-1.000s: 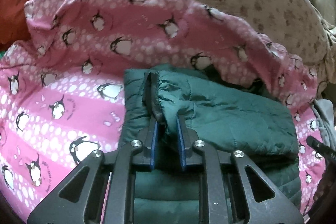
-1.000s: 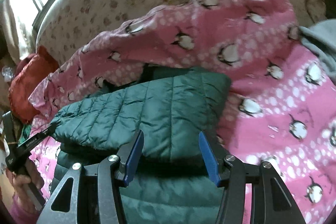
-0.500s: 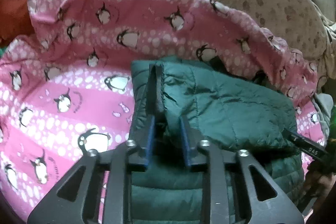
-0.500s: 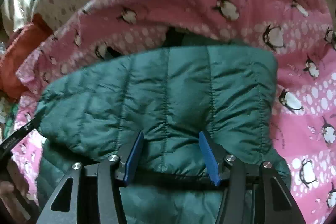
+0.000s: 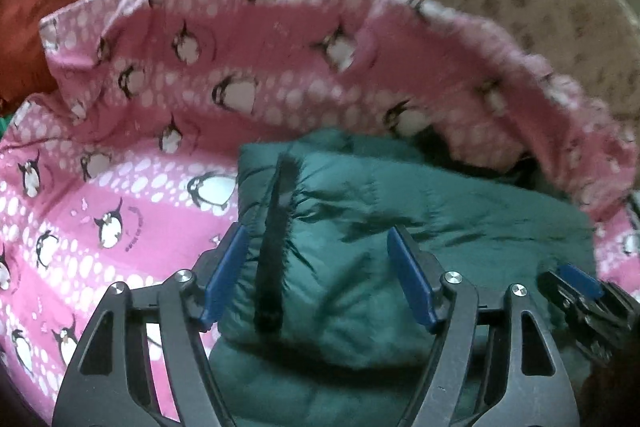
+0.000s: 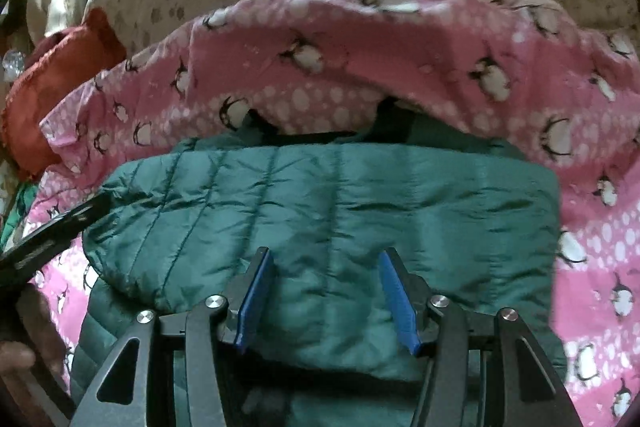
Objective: Fold large clothes
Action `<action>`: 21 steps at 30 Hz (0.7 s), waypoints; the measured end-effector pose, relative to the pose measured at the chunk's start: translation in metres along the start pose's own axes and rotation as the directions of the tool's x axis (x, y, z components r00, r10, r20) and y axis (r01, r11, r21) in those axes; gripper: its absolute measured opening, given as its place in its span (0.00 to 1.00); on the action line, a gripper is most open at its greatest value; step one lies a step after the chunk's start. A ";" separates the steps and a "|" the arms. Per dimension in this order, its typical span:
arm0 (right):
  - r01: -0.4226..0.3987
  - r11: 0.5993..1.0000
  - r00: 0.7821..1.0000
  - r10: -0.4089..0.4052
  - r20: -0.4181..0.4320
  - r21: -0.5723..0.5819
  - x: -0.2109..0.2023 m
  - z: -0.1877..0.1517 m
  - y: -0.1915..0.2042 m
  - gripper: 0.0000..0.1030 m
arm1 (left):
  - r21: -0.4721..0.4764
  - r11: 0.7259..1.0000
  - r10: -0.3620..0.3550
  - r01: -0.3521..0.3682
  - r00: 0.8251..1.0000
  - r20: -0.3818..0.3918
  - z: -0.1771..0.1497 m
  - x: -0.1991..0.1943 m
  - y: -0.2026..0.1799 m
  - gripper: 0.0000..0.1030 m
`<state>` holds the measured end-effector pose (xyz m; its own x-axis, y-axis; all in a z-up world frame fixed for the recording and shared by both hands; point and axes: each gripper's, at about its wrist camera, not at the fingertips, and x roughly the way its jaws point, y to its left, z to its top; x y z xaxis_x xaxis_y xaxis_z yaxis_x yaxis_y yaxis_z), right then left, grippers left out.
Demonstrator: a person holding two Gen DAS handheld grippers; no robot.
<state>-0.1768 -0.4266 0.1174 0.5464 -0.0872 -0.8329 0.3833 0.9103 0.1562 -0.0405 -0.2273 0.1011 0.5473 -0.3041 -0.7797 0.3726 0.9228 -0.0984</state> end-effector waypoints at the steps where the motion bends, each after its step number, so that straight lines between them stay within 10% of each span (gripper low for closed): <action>1: 0.007 1.000 1.000 -0.007 -0.004 -0.010 0.006 -0.001 0.005 0.51 | 0.003 1.000 0.013 -0.013 1.000 -0.012 0.000 0.007 0.001 0.70; 9: 0.135 0.986 0.991 -0.136 -0.007 -0.098 0.043 -0.007 0.025 0.54 | -0.012 1.000 0.018 -0.019 0.999 -0.040 -0.003 0.040 0.008 0.72; 21: 0.045 0.994 0.998 -0.042 0.038 -0.097 -0.001 -0.007 0.036 0.54 | -0.033 0.999 0.001 -0.002 0.999 -0.038 -0.006 0.047 0.013 0.78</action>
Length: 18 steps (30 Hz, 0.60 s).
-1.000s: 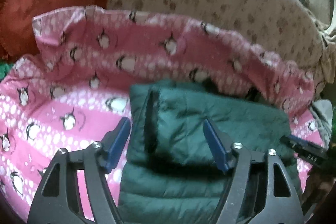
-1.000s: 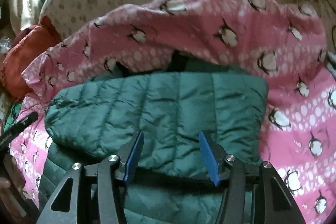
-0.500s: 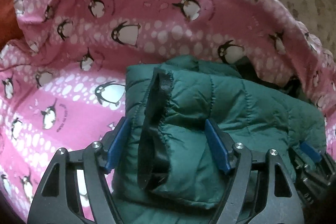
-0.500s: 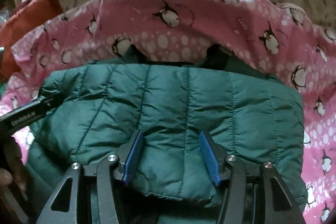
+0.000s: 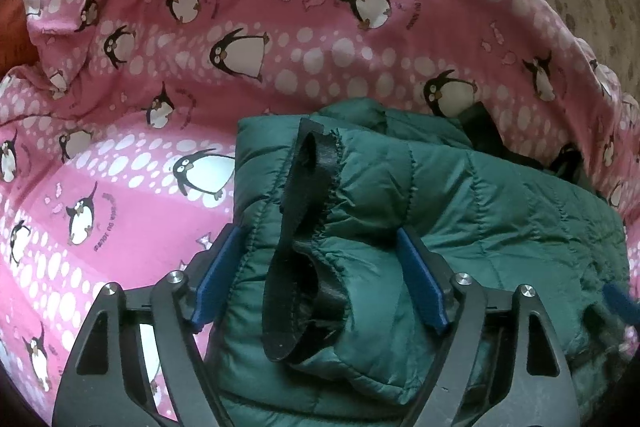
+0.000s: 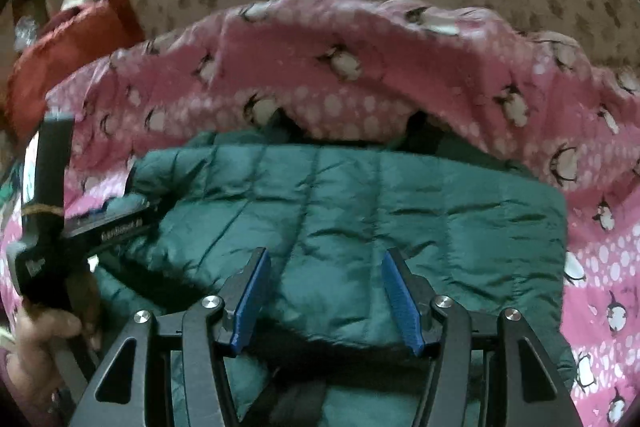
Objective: Fold large clothes
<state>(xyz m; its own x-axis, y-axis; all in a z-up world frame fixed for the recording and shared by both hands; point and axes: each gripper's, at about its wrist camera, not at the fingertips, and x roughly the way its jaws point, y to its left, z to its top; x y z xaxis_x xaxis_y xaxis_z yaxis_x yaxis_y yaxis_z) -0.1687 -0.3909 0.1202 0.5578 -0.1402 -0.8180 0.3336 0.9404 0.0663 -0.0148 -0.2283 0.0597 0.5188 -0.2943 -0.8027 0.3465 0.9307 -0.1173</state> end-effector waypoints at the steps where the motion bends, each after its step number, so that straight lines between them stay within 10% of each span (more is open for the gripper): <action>1: 0.013 1.000 1.000 -0.013 -0.025 -0.017 0.009 -0.003 0.006 0.54 | -0.001 1.000 -0.002 0.002 1.000 0.000 0.000 0.000 0.000 0.78; 18: 0.108 0.994 0.993 -0.108 0.056 0.010 -0.031 -0.017 -0.050 0.55 | -0.008 1.000 -0.006 0.006 1.000 0.017 -0.004 0.002 0.002 0.80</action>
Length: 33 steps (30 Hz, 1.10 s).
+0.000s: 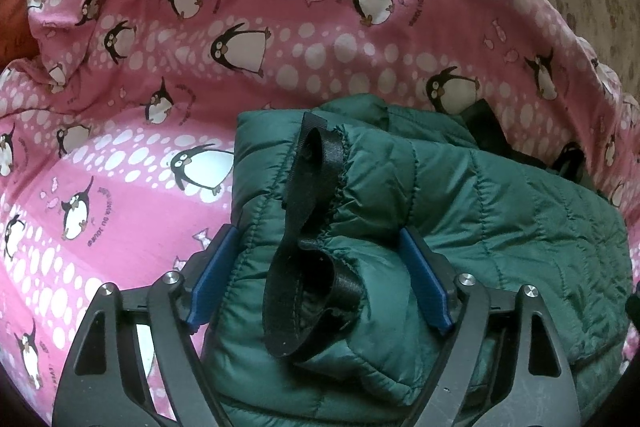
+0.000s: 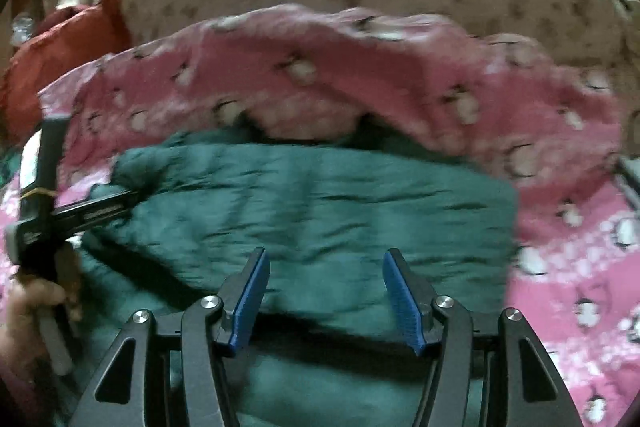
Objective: Fold large clothes
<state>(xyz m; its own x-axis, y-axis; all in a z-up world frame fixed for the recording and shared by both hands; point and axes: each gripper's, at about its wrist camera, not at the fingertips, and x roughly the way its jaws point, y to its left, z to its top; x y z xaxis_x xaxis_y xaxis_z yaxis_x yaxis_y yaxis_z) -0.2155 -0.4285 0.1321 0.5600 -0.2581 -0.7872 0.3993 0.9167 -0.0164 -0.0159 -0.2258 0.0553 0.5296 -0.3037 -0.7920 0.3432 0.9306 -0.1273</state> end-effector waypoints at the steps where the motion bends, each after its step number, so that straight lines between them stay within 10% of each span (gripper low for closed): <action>1: 0.018 1.000 1.000 -0.018 -0.003 0.008 0.002 0.000 -0.006 0.55 | 0.000 1.000 -0.001 0.001 1.000 0.000 0.000 0.000 0.000 0.80; 12: 0.028 0.990 0.994 -0.013 -0.106 0.139 0.034 -0.032 -0.068 0.55 | -0.052 0.998 -0.043 0.042 0.999 -0.021 -0.003 0.004 0.007 0.92; 20: -0.001 0.993 0.999 -0.003 0.035 0.117 -0.016 -0.023 -0.042 0.55 | -0.047 0.998 -0.031 0.031 1.000 0.000 -0.007 0.002 0.005 0.92; 33: 0.001 0.999 0.997 0.003 -0.082 0.050 0.031 -0.030 0.006 0.56 | -0.073 0.995 -0.070 0.070 0.998 0.003 -0.006 0.005 0.008 0.92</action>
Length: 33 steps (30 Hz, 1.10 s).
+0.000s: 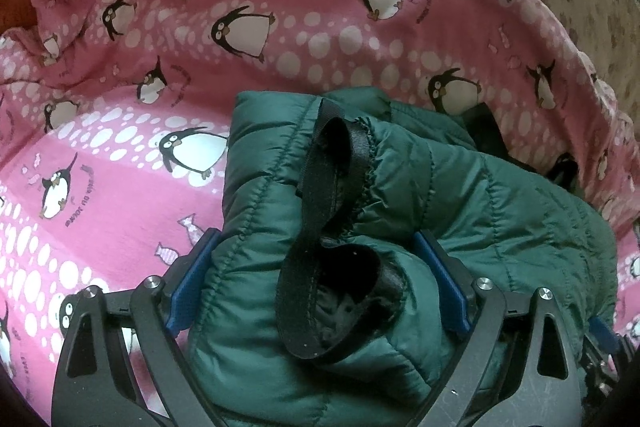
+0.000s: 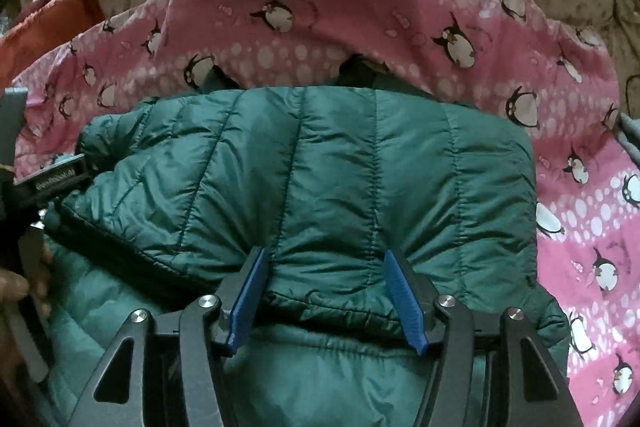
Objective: Fold large clothes
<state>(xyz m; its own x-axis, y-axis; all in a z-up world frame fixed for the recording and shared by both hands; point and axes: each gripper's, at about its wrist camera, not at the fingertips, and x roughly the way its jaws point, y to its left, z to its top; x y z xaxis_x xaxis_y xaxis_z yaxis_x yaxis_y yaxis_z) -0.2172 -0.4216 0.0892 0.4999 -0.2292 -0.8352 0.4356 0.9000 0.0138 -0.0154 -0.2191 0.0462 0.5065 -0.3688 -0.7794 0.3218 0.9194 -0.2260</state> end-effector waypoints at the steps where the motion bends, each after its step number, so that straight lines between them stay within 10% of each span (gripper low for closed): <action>1: -0.014 1.000 1.000 0.014 -0.002 0.008 -0.004 0.001 -0.003 0.56 | -0.017 1.000 -0.012 0.012 1.000 -0.003 0.002 -0.002 0.004 0.92; 33: 0.031 0.988 0.999 -0.027 -0.028 0.153 -0.103 -0.091 -0.064 0.56 | 0.156 0.986 0.054 -0.063 0.997 0.057 -0.097 -0.131 -0.001 0.92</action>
<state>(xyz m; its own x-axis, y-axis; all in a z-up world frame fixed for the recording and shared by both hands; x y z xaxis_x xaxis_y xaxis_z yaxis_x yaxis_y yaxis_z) -0.3649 -0.4217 0.1240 0.4672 -0.2429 -0.8501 0.5598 0.8255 0.0718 -0.1598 -0.1586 0.0924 0.5680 -0.3253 -0.7560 0.4099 0.9083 -0.0829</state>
